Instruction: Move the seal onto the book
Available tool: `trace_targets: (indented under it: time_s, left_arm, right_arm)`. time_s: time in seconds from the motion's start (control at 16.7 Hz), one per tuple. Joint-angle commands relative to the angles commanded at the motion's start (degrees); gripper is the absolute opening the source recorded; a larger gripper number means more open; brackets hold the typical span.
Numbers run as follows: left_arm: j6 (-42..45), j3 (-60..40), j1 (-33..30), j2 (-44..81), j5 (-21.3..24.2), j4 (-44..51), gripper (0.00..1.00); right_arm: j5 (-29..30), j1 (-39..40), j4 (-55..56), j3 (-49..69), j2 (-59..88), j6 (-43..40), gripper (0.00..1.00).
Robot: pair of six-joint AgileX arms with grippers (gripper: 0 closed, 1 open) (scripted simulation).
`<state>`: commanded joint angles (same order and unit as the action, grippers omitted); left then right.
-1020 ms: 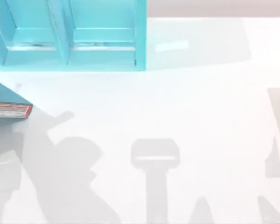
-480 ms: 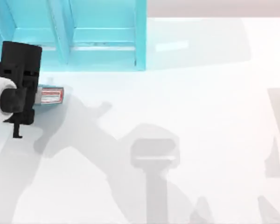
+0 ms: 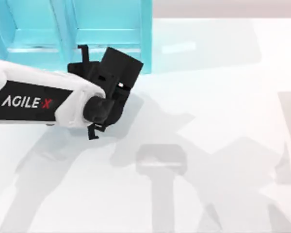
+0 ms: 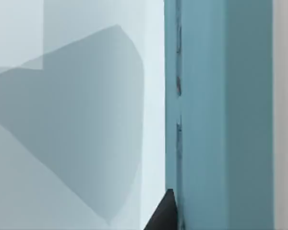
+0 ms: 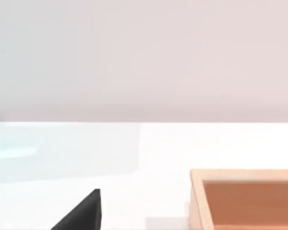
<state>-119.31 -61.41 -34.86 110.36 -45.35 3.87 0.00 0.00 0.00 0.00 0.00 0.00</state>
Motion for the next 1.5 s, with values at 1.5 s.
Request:
trace_targets:
  time_s: [1.5]
  left_arm:
    - [-30.73, -12.26, -35.95, 7.84, -28.22, 15.84, 0.00]
  right_arm:
    - [0.00, 0.00, 0.00, 0.00, 0.00, 0.00, 1.00]
